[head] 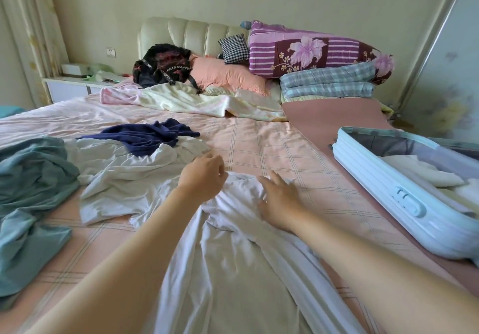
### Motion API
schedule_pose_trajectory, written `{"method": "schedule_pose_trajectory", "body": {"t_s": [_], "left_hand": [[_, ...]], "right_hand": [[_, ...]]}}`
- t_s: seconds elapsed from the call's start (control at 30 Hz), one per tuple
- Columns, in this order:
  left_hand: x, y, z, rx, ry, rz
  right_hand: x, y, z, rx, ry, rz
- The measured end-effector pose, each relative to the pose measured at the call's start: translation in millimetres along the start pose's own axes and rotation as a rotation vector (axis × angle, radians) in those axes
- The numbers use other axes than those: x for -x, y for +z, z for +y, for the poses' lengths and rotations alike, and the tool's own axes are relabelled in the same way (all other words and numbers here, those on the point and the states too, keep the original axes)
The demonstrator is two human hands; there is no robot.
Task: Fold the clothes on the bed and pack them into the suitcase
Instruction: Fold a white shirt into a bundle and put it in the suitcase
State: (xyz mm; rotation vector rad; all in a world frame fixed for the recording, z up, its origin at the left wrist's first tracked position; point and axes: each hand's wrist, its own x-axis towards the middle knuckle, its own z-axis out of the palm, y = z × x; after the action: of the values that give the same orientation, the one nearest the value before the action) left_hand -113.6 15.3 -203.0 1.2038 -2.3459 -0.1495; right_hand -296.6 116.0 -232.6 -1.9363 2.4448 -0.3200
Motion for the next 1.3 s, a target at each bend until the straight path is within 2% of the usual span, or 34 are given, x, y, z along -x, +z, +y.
{"method": "schedule_pose_trajectory", "body": {"t_s": [0.1,0.17,0.2,0.27,0.37,0.47,0.53,0.6,0.7,0.73,0.8,0.87,0.9,0.93,1.0,1.1,1.13,1.2,1.23,1.3], "left_hand": [[18.6,-19.7,13.6,0.132,0.134,-0.366],[33.7,-23.5,16.8,0.046,0.175,-0.57],[39.6,-20.3,13.9,-0.013,0.194,-0.604],[49.3,-15.8,7.0,-0.079,0.216,-0.566],[56.3,-12.9,-0.5,-0.076,0.231,-0.409],[55.8,-19.0,-5.4,0.043,0.269,-0.209],[53.7,-32.1,-8.3,0.033,0.264,-0.136],[50.8,-42.3,-13.6,-0.104,0.213,-0.241],[53.4,-46.5,-17.0,-0.265,0.071,-0.488],[54.1,-45.5,-15.7,-0.25,0.032,-0.492],[51.7,-40.8,-10.9,-0.165,0.006,-0.361],[46.7,-28.9,-4.3,-0.082,0.041,-0.242],[44.1,-19.9,-1.9,-0.055,0.077,-0.251],[42.6,-9.6,0.5,-0.069,0.114,-0.294],[40.1,12.2,0.3,-0.143,0.123,-0.459],[30.8,33.1,-10.0,-0.188,0.062,-0.61],[25.1,34.8,-12.9,-0.192,0.048,-0.606],[11.8,28.6,-14.0,-0.089,0.009,-0.533],[4.3,25.9,-14.1,0.022,-0.025,-0.437],[-13.5,22.1,-15.5,0.042,-0.062,-0.227]], "right_hand": [[31.7,-1.7,-6.6,-0.017,-0.16,0.133],[52.4,-5.6,-12.6,-0.052,-0.239,0.127],[62.4,-7.9,-15.1,-0.028,-0.282,0.098],[78.9,-15.4,-20.0,0.074,-0.327,0.006],[90.7,-21.6,-23.4,0.123,-0.232,-0.102],[90.0,-29.6,-27.4,0.059,-0.146,-0.055],[87.7,-38.2,-33.8,-0.083,-0.118,-0.002],[84.7,-43.6,-42.2,-0.298,-0.11,-0.092],[80.5,-41.2,-54.3,-0.491,-0.057,-0.408],[76.3,-39.3,-54.6,-0.539,-0.008,-0.411],[63.1,-37.4,-50.5,-0.615,0.08,-0.221],[47.2,-35.3,-36.6,-0.442,0.086,0.056],[40.6,-34.2,-28.4,-0.289,0.053,0.125],[34.5,-31.8,-19.7,-0.162,0.005,0.117],[24.2,-24.0,-1.2,-0.01,-0.041,-0.024],[11.1,-13.1,24.8,0.036,0.072,-0.243],[6.1,-10.4,32.4,0.008,0.093,-0.236],[-4.2,-6.1,43.7,-0.115,0.094,-0.082],[-10.0,-4.6,47.4,-0.172,0.108,0.005],[-23.2,-2.6,52.1,-0.177,0.165,0.102]]}}
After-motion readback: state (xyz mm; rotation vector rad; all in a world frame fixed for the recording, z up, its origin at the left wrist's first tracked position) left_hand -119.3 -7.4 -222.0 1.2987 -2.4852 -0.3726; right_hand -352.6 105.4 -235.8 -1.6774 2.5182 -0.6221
